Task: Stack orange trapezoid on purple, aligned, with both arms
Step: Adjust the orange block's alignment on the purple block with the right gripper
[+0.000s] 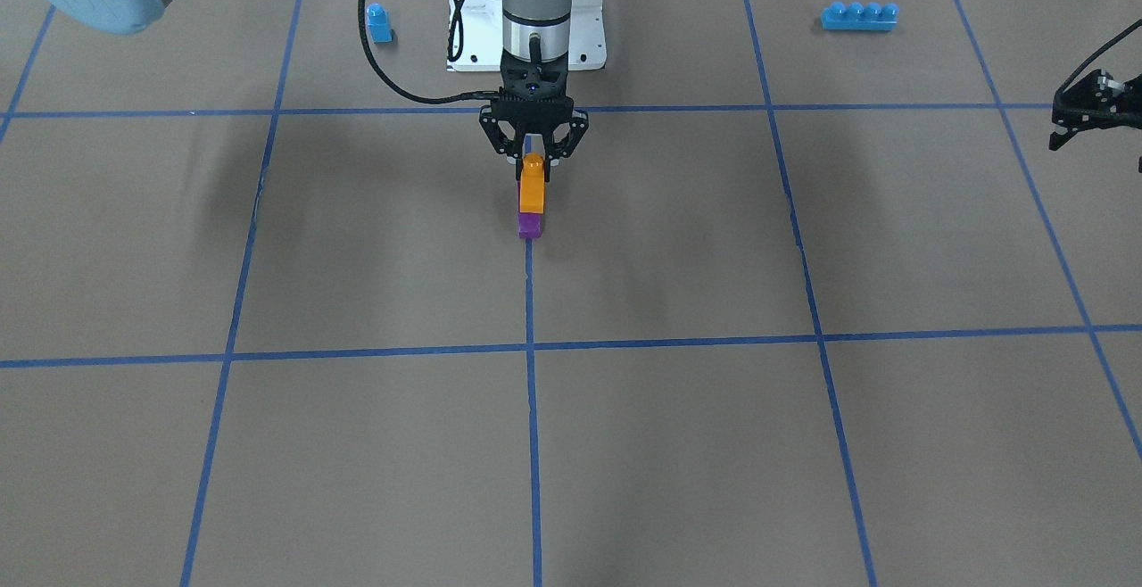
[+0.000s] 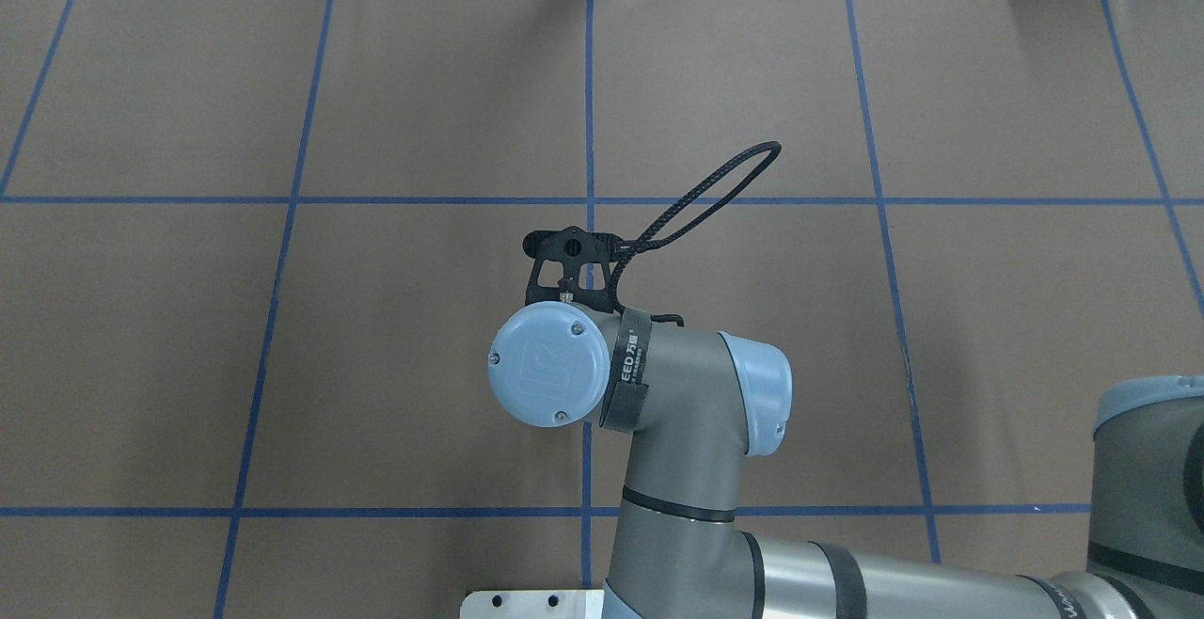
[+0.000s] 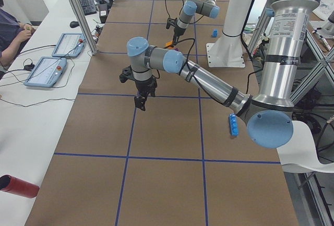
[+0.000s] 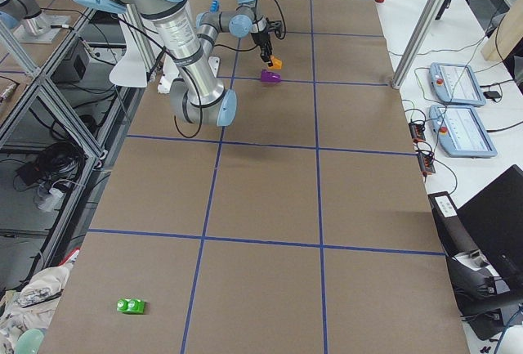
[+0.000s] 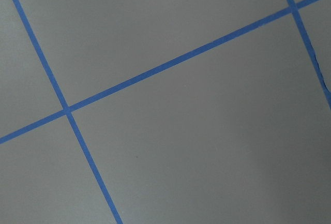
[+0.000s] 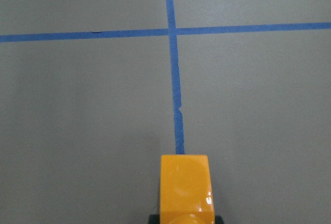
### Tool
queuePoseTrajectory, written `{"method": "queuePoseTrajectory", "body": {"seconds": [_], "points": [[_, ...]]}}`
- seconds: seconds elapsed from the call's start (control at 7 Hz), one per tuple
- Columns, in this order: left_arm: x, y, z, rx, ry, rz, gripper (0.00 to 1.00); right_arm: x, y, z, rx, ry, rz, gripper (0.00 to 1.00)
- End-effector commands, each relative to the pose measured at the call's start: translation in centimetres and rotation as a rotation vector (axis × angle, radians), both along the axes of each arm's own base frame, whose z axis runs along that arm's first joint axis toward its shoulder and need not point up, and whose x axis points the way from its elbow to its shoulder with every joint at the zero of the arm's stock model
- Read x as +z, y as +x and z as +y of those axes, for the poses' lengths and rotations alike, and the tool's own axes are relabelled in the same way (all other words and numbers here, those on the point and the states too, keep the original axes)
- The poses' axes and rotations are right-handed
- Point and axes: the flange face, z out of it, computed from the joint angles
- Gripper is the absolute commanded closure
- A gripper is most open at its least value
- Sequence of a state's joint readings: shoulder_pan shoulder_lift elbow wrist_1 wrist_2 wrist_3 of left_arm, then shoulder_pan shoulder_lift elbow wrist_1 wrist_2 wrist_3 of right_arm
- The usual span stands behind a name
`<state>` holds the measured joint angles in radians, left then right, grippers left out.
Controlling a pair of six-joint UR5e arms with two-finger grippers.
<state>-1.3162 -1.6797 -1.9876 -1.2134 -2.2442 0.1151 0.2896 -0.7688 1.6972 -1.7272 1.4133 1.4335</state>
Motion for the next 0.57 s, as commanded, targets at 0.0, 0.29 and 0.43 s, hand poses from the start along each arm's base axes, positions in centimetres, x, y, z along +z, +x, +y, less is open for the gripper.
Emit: {"method": "queuePoseTrajectory", "body": {"seconds": [0.0, 0.29, 0.43], "points": [[0.0, 0.0, 0.0, 0.000, -0.001, 0.000, 0.00, 0.8, -0.2, 0.3, -0.002, 0.000, 0.011, 1.00], [0.2, 0.1, -0.1, 0.003, -0.005, 0.000, 0.00, -0.1, 0.4, 1.0, -0.013, 0.003, -0.011, 1.00], [0.3, 0.1, -0.1, 0.002, -0.006, 0.000, 0.00, 0.2, 0.0, 1.7, -0.025, 0.002, -0.007, 1.00]]}}
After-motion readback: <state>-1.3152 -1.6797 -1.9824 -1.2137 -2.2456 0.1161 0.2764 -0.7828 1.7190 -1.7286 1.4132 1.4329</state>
